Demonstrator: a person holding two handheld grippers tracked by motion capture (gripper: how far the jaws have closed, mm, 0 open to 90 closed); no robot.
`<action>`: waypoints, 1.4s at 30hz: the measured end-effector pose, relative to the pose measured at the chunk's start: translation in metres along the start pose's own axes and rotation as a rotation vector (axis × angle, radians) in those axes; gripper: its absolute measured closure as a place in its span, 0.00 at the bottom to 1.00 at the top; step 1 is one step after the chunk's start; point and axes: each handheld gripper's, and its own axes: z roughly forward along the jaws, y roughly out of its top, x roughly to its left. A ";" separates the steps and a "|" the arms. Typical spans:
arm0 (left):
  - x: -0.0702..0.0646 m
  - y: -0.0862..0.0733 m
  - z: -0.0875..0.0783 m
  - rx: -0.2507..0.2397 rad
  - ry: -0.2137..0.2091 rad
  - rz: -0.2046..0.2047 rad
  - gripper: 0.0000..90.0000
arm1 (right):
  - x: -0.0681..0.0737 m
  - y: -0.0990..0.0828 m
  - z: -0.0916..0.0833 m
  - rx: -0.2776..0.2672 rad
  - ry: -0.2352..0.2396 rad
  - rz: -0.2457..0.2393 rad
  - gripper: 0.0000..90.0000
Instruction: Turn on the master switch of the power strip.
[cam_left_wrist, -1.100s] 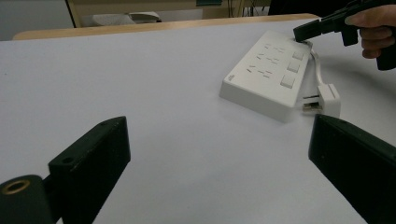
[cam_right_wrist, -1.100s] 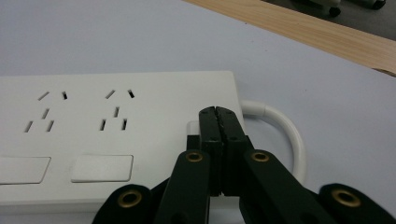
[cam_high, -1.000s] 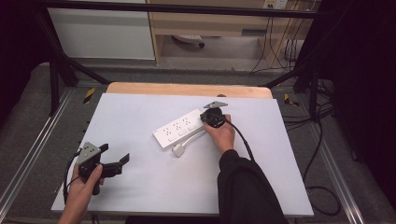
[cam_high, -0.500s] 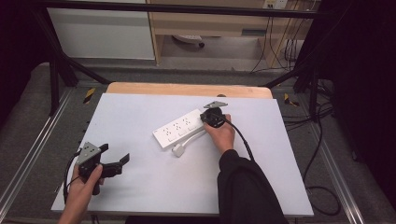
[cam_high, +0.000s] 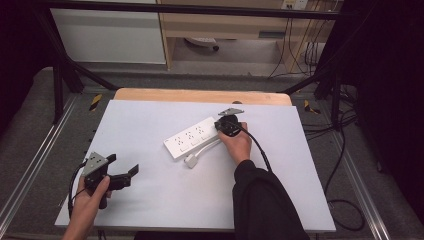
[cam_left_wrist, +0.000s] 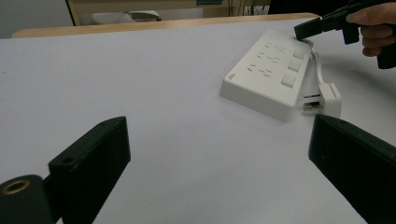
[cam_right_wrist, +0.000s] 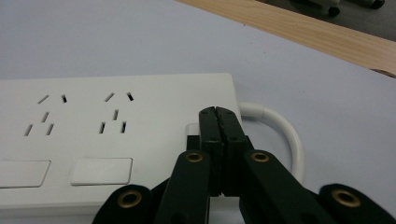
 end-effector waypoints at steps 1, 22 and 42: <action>0.000 0.000 0.000 -0.001 0.000 -0.002 0.06 | -0.001 0.001 0.000 0.003 0.001 0.002 1.00; 0.001 0.000 -0.001 0.000 0.001 0.004 0.06 | -0.005 0.005 -0.007 -0.021 0.007 0.034 1.00; 0.001 0.000 -0.001 0.000 0.004 -0.001 0.06 | -0.007 0.011 -0.018 -0.031 0.043 0.064 0.93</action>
